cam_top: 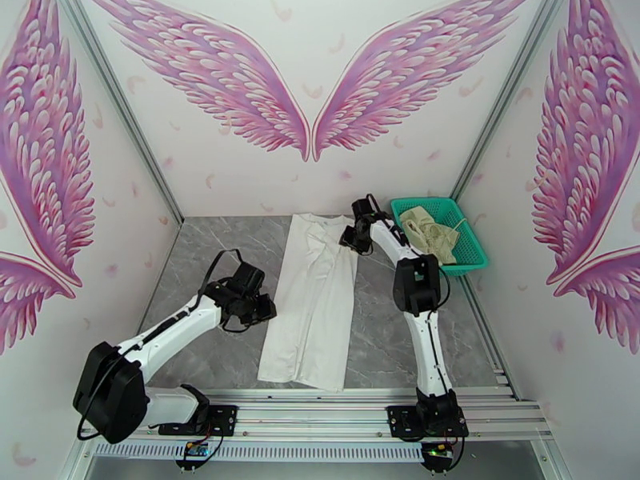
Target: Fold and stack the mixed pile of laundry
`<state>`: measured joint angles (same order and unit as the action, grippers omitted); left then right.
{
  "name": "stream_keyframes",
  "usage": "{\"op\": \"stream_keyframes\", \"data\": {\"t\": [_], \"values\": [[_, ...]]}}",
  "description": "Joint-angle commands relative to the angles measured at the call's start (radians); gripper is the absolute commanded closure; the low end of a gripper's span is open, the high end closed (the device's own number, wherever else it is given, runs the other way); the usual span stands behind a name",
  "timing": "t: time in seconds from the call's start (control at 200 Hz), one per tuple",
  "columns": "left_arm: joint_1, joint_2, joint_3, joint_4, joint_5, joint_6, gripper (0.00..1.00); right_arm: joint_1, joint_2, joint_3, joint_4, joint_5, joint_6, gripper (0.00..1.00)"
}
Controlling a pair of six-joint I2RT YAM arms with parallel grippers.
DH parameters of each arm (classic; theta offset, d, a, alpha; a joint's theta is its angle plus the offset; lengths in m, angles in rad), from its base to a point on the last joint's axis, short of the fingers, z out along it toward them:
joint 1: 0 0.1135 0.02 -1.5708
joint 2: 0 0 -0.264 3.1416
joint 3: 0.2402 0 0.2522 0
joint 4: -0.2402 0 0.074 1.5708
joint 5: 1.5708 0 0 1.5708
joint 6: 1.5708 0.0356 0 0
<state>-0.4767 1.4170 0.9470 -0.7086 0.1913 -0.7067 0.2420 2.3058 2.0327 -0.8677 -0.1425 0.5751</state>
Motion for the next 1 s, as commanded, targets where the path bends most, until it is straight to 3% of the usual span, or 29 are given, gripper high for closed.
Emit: {"op": "stream_keyframes", "data": {"t": [0.0, 0.105, 0.25, 0.425, 0.795, 0.895, 0.995], "values": [[0.003, 0.073, 0.042, -0.011, -0.011, 0.13, 0.81, 0.05, -0.132, -0.218, 0.07, 0.057, 0.007, 0.61], [0.004, 0.119, 0.037, 0.025, 0.002, 0.14, 0.82, 0.078, -0.163, -0.349, 0.122, 0.071, 0.026, 0.66], [0.003, 0.143, 0.013, 0.056, 0.005, 0.144, 0.82, 0.089, -0.103, -0.345, 0.122, 0.115, 0.039, 0.73], [0.003, 0.118, -0.029, 0.072, 0.017, 0.132, 0.82, 0.081, 0.016, -0.201, 0.037, 0.227, 0.049, 0.8], [0.0, 0.045, -0.04, 0.056, 0.049, 0.095, 0.73, 0.016, 0.314, 0.282, -0.177, 0.242, -0.009, 0.8], [-0.001, 0.026, -0.049, 0.049, 0.052, 0.089, 0.65, 0.008, 0.305, 0.334, -0.192, 0.199, -0.038, 0.79], [-0.016, -0.004, -0.072, 0.037, 0.047, 0.082, 0.58, 0.021, 0.183, 0.26, -0.169, 0.159, -0.06, 0.74]]}}
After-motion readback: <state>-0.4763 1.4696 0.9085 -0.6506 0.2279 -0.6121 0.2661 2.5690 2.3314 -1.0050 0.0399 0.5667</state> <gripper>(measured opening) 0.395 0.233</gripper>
